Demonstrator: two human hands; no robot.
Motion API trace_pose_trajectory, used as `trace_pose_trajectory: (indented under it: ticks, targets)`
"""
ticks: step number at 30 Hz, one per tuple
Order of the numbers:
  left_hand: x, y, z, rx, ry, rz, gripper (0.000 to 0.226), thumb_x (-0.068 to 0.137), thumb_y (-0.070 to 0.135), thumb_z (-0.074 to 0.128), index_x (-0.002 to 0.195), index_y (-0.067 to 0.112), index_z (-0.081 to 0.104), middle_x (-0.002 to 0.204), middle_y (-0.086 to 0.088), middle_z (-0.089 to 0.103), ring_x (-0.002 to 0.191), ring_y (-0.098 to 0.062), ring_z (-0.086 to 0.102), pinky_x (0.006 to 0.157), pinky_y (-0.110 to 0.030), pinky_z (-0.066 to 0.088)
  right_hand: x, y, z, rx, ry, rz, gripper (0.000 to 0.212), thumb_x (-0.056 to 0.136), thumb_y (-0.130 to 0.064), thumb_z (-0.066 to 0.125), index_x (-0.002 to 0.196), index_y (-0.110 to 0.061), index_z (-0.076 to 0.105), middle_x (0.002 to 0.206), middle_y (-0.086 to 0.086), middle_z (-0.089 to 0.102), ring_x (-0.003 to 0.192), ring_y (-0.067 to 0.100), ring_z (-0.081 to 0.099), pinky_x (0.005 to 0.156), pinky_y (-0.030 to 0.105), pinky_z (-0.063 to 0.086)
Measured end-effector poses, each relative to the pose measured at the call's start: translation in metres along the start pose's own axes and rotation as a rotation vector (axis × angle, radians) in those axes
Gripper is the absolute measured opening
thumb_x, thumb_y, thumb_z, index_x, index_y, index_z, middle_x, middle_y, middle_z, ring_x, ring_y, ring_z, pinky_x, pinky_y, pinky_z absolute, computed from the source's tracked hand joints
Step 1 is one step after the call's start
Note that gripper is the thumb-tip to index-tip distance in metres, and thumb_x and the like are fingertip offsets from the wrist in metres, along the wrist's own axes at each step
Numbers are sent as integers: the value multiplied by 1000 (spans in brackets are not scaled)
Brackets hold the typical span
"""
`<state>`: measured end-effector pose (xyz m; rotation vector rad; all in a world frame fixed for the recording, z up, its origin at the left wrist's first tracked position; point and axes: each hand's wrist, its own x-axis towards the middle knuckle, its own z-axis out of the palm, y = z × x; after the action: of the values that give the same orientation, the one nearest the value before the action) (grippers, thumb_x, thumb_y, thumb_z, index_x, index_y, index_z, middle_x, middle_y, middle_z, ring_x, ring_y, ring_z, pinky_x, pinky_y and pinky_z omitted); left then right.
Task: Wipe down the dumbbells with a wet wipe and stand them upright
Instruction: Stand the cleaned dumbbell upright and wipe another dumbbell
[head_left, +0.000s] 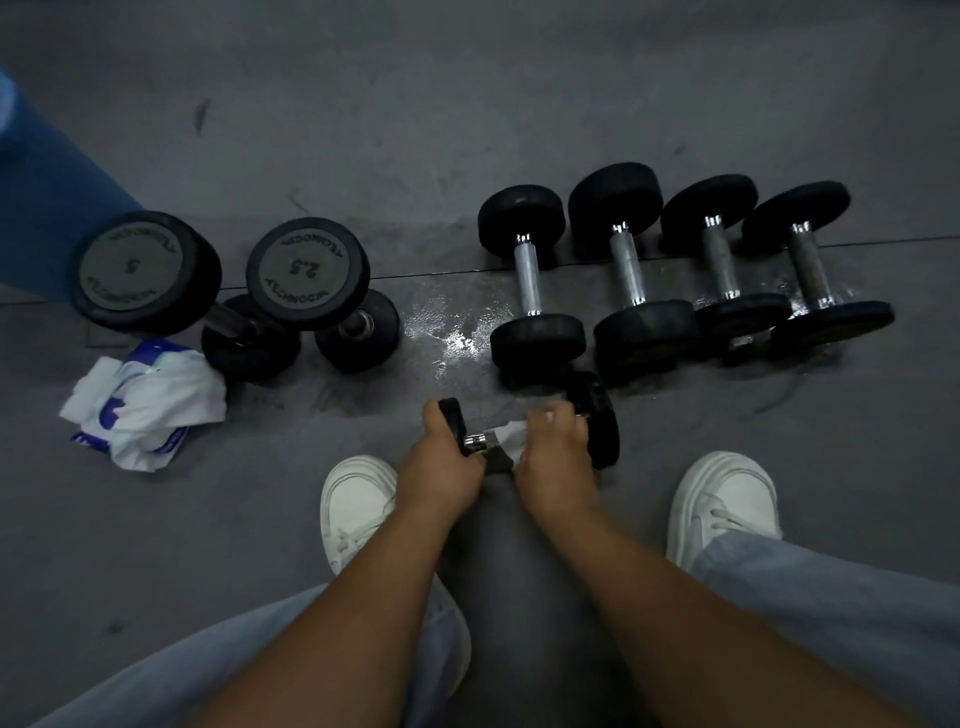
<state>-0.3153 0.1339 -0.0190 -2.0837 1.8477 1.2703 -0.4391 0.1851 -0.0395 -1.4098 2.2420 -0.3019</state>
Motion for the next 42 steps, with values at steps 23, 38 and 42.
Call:
trace_pose_trajectory:
  ticks: [23,38,42]
  targets:
    - [0,0,2,-25,13,9,72,91,33,61,148,21,18,120,-18,64,108,-38,62,86,-38,49,14,-10,-2,-138,-235,-495,39,76,-20,56,113,-11,67,116,8,65,113,30,57,99,38,38]
    - [-6,2,3,-32,68,-150,73,87,49,62,145,21,27,126,-13,62,113,-35,60,89,-38,46,2,-3,-9,20,-56,-430,24,57,-1,75,78,-10,67,81,16,68,82,35,66,71,35,55]
    - [-38,5,32,-191,196,-110,84,92,37,61,156,29,7,138,-12,56,116,-35,59,84,-36,43,10,12,-11,61,-27,-234,11,69,-12,69,77,-14,63,87,6,69,85,25,61,86,32,45]
